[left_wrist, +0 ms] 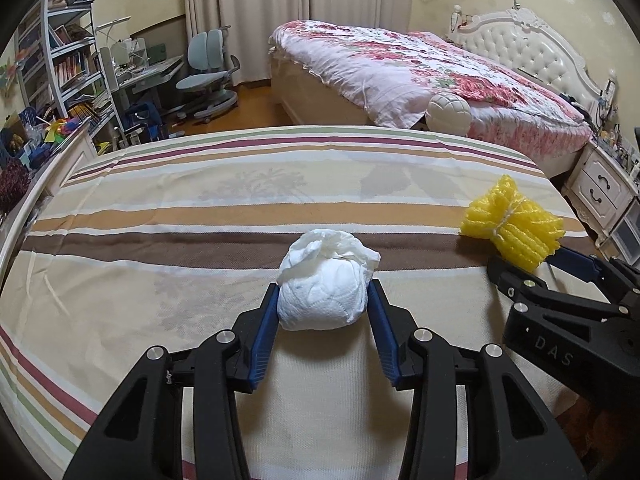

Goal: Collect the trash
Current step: 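Grasp the white bag with the left tool while the right tool grasps the yellow mesh, then carry the white bag and yellow mesh over the bin and open both tools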

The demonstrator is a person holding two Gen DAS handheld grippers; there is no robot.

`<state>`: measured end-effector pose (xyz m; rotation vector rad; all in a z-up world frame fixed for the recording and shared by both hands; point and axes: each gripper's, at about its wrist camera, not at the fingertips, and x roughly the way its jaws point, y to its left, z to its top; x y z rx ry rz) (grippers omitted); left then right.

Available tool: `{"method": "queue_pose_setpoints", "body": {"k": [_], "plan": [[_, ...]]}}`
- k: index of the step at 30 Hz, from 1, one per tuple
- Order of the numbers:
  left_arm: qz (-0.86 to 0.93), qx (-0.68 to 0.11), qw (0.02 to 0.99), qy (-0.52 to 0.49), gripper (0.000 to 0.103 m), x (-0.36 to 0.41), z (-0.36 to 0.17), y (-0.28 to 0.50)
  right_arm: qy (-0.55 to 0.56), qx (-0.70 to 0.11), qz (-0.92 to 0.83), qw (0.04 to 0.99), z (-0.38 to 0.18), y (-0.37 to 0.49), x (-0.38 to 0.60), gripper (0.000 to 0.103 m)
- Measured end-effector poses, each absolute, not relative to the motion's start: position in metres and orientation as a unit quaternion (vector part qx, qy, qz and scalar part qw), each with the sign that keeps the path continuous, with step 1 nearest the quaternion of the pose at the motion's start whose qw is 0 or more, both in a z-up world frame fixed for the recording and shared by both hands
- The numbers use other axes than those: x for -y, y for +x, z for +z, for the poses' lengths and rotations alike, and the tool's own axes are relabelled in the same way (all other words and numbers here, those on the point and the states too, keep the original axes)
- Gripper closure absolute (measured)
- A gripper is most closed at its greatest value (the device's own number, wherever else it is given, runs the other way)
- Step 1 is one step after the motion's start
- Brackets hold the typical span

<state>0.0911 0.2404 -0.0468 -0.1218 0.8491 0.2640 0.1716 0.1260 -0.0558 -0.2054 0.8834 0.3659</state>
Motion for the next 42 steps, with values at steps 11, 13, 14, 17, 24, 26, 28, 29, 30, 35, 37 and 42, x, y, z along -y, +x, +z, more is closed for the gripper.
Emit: {"method": "queue_pose_setpoints", "body": {"k": [11, 13, 14, 17, 24, 26, 28, 29, 30, 35, 37, 42], "plan": [[0.131, -0.407, 0.901, -0.073, 0.059, -0.248, -0.047, 0.092, -0.102, -0.424, 0.178, 0.882, -0.056, 0.177, -0.136, 0.052], [0.13, -0.407, 0.901, -0.075, 0.059, -0.248, -0.047, 0.092, -0.101, -0.423, 0.18, 0.882, -0.055, 0.177, -0.138, 0.056], [0.13, -0.407, 0.901, -0.074, 0.059, -0.248, -0.047, 0.092, -0.102, -0.422, 0.181, 0.882, -0.055, 0.176, -0.138, 0.058], [0.13, -0.406, 0.902, -0.073, 0.059, -0.249, -0.046, 0.091, -0.102, -0.421, 0.183, 0.883, -0.054, 0.172, -0.139, 0.06], [0.13, -0.402, 0.904, -0.071, 0.059, -0.246, -0.043, 0.088, -0.096, -0.419, 0.188, 0.883, -0.053, 0.155, -0.131, 0.062], [0.128, -0.402, 0.904, -0.071, 0.059, -0.244, -0.043, 0.085, -0.094, -0.418, 0.187, 0.884, -0.052, 0.15, -0.125, 0.062], [0.125, -0.401, 0.905, -0.071, 0.059, -0.24, -0.041, 0.082, -0.091, -0.417, 0.186, 0.885, -0.051, 0.143, -0.118, 0.062], [0.123, -0.401, 0.905, -0.071, 0.059, -0.238, -0.041, 0.081, -0.09, -0.417, 0.185, 0.885, -0.05, 0.139, -0.114, 0.062], [0.121, -0.401, 0.905, -0.071, 0.059, -0.236, -0.041, 0.08, -0.088, -0.416, 0.184, 0.886, -0.049, 0.136, -0.11, 0.062], [0.111, -0.398, 0.908, -0.068, 0.059, -0.222, -0.037, 0.073, -0.076, -0.413, 0.176, 0.89, -0.045, 0.12, -0.088, 0.062], [0.105, -0.396, 0.91, -0.067, 0.059, -0.215, -0.035, 0.07, -0.073, -0.41, 0.17, 0.893, -0.044, 0.114, -0.078, 0.062], [0.087, -0.391, 0.914, -0.06, 0.059, -0.193, -0.032, 0.062, -0.058, -0.407, 0.152, 0.899, -0.042, 0.101, -0.05, 0.062]]}}
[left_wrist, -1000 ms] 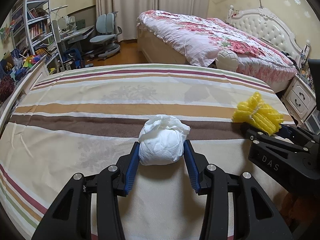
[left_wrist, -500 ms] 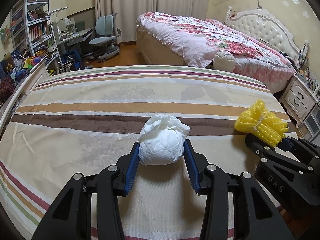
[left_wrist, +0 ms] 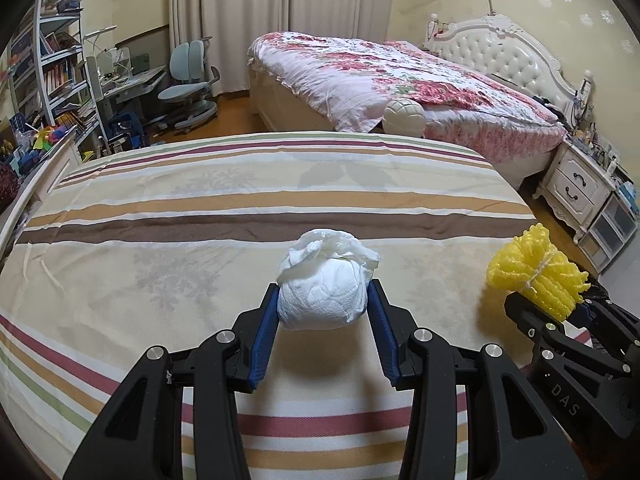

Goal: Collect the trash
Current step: 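Carry the white bag and yellow mesh over the bin and open both tools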

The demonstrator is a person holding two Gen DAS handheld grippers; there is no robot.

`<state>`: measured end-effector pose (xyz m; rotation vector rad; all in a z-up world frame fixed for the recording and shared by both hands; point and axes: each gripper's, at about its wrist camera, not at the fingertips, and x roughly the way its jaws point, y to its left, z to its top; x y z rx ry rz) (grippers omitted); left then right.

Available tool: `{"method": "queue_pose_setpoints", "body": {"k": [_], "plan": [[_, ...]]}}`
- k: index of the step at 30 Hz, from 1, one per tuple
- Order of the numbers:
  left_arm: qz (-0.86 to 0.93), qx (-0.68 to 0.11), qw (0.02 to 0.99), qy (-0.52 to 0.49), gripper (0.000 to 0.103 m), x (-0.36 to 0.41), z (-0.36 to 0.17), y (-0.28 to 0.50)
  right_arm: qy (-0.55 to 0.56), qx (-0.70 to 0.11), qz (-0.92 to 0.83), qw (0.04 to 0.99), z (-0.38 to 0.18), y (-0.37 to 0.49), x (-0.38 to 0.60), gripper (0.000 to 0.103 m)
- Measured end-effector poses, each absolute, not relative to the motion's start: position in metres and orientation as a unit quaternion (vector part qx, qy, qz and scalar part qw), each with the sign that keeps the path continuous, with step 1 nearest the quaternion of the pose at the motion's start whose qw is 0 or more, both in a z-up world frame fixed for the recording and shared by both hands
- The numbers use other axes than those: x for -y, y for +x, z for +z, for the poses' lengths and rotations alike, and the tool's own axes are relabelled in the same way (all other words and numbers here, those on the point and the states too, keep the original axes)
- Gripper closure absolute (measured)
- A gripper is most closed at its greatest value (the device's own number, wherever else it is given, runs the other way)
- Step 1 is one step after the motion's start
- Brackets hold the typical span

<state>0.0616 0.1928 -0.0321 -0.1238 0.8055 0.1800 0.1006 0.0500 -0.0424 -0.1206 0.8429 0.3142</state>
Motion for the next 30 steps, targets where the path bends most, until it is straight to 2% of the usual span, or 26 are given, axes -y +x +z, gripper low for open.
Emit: {"method": "queue_pose_setpoints", "body": {"k": [30], "plan": [[-0.081, -0.357, 0.93, 0.026, 0.059, 0.001, -0.023, 0.065, 0.03, -0.377, -0.034, 0.925, -0.042, 0.082, 0.155, 0.062]]}}
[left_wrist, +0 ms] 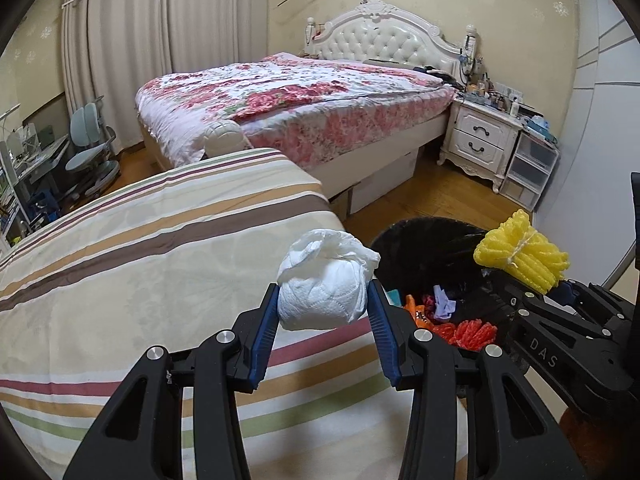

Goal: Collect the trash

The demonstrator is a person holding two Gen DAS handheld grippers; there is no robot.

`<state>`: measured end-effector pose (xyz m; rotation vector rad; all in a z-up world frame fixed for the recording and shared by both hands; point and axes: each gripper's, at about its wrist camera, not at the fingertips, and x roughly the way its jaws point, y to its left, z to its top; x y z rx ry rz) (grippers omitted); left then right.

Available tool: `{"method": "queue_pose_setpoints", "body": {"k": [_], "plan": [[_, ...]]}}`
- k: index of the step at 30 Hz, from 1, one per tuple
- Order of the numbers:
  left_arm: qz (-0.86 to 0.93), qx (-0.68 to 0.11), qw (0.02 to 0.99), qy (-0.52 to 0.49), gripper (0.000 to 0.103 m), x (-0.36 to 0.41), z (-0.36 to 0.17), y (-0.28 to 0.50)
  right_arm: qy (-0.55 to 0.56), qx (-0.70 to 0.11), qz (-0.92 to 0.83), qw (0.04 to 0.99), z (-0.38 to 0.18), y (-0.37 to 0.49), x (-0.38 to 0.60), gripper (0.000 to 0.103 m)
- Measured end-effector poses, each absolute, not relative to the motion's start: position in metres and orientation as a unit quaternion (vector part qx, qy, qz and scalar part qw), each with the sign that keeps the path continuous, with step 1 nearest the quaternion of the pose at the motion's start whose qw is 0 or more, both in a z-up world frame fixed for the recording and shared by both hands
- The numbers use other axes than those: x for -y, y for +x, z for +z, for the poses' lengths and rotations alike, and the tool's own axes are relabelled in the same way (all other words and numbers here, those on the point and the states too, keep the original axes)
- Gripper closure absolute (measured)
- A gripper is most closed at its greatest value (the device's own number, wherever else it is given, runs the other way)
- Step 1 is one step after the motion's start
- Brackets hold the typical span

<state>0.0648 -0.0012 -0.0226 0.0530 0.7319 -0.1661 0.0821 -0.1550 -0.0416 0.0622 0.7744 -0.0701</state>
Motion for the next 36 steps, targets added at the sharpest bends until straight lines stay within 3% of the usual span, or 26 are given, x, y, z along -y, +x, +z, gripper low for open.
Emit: {"method": "queue_pose_setpoints", "body": {"k": [17, 21, 23, 26, 36], "plan": [[-0.106, -0.359, 0.926, 0.051, 0.058, 0.057, -0.035, 0.099, 0.055, -0.39, -0.073, 0.916, -0.062, 0.109, 0.203, 0.06], [-0.104, -0.367, 0.923, 0.052, 0.052, 0.061, -0.039, 0.102, 0.055, -0.394, -0.078, 0.914, -0.066, 0.114, 0.207, 0.054], [-0.102, -0.364, 0.924, 0.051, 0.041, 0.06, -0.04, 0.102, 0.056, -0.394, -0.082, 0.914, -0.067, 0.114, 0.209, 0.044], [-0.1, -0.36, 0.926, 0.052, 0.032, 0.06, -0.039, 0.101, 0.059, -0.395, -0.088, 0.912, -0.069, 0.114, 0.213, 0.042], [-0.092, -0.356, 0.929, 0.038, 0.029, 0.051, -0.032, 0.092, 0.059, -0.388, -0.102, 0.914, -0.062, 0.103, 0.215, 0.037]]}}
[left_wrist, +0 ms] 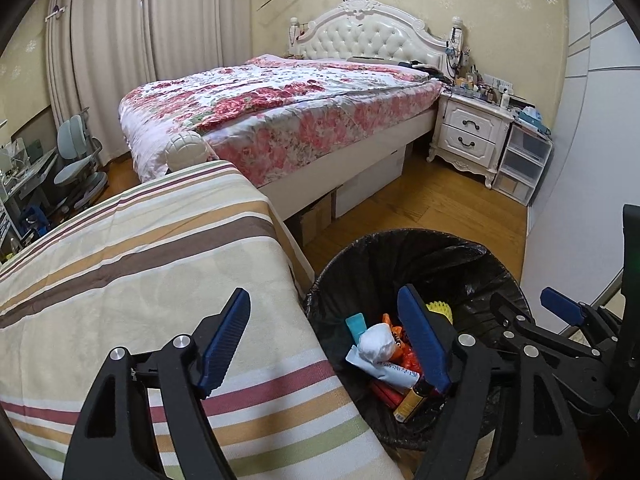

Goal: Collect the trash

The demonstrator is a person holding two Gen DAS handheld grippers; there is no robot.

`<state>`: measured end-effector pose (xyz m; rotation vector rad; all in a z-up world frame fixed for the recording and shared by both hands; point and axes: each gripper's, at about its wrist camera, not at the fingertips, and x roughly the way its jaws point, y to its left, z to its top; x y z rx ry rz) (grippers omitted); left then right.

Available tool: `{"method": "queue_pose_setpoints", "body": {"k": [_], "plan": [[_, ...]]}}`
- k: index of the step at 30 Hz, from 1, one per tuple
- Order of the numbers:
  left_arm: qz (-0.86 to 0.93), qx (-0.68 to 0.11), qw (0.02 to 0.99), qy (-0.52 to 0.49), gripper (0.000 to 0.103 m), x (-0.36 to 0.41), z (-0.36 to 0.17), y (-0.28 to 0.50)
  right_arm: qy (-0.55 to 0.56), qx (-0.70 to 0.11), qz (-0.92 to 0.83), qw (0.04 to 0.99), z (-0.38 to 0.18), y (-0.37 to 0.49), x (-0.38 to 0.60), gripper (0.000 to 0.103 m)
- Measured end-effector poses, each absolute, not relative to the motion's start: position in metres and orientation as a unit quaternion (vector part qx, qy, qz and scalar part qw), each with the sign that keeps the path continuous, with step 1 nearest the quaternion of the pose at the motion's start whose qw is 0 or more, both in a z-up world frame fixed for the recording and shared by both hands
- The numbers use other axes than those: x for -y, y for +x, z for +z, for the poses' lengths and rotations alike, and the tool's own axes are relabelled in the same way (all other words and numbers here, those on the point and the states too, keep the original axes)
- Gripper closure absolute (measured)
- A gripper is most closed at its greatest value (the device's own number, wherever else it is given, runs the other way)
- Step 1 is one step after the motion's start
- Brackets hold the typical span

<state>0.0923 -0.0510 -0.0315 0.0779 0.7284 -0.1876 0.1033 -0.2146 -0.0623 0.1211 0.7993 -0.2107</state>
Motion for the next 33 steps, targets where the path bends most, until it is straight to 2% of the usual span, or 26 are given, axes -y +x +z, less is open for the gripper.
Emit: {"method": "queue_pose_setpoints", "body": {"k": [17, 33], "plan": [[-0.069, -0.325, 0.943, 0.02, 0.027, 0.017, -0.005, 0.046, 0.041, -0.343, -0.095, 0.934, -0.02, 0.053, 0.191, 0.027], [-0.054, -0.309, 0.95, 0.009, 0.027, -0.012, 0.006, 0.009, 0.025, -0.322, -0.077, 0.943, -0.007, 0.009, 0.169, 0.026]]}}
